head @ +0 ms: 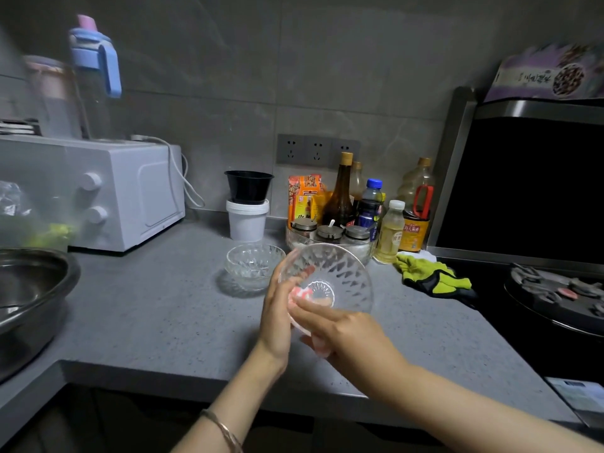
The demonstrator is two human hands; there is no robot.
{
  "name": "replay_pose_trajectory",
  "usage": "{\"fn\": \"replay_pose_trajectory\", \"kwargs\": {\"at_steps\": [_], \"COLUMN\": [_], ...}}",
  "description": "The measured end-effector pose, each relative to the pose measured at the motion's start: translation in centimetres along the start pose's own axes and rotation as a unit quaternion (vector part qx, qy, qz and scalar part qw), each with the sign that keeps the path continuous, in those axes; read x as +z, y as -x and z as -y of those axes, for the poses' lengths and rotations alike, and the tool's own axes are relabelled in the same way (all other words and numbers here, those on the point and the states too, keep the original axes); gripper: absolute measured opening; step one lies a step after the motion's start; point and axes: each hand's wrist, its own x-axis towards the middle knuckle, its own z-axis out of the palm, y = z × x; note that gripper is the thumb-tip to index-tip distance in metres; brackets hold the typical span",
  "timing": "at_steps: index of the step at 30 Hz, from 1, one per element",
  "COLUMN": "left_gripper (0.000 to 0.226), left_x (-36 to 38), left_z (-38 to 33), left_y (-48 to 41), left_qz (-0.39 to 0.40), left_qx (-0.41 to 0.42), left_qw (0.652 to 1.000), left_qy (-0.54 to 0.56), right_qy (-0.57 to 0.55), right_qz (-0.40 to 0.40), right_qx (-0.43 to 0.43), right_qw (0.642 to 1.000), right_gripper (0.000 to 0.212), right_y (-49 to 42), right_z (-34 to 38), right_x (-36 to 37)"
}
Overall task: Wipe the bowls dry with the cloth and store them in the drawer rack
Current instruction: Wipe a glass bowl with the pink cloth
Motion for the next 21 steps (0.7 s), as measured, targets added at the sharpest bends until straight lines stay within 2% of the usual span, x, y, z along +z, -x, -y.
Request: {"fn": "replay_pose_trajectory", "kwargs": {"at_steps": [2, 4, 6, 9, 12, 17, 19, 21], "left_gripper": [0.047, 0.046, 0.044, 0.045, 0.045, 0.049, 0.05, 0.042], "left_x": [-1.1, -2.3, -2.9, -2.5, -2.0, -1.8, -1.7, -1.6], "left_z": [-0.7, -1.3, -1.7, -2.3, -2.4, -1.5, -1.1, -0.8], "left_y": [-0.5, -1.2, -1.7, -1.8, -1.6, -1.5, -1.3, -1.2], "left_qz": [0.035, 0.095, 0.152, 0.21, 0.19, 0.108, 0.1, 0.113], "left_qx": [0.001, -0.014, -0.049, -0.077, -0.05, -0.025, -0.034, -0.06], "left_qw": [0.998, 0.991, 0.975, 0.952, 0.959, 0.982, 0.984, 0.982], "left_qy": [-0.042, -0.097, -0.154, -0.211, -0.204, -0.151, -0.145, -0.137], "right_qy": [0.066, 0.184, 0.254, 0.292, 0.291, 0.098, 0.013, 0.048], "right_qz": [0.082, 0.145, 0.163, 0.171, 0.16, 0.162, 0.181, 0.182], "right_qx": [-0.115, -0.207, -0.243, -0.269, -0.217, -0.072, -0.045, -0.053], "right_qw": [0.988, 0.95, 0.922, 0.902, 0.918, 0.979, 0.982, 0.981], "right_gripper": [0.063, 0.059, 0.062, 0.068, 0.08, 0.076, 0.084, 0.093], "right_y": [1.2, 1.5, 0.6, -0.6, 0.2, 2.1, 1.8, 1.6], "right_z": [-1.5, -3.8, -5.7, -7.0, -5.9, -1.2, -0.7, -1.3], "right_x": [-1.3, -3.6, -5.1, -5.5, -4.9, -2.4, -2.0, -1.8]}}
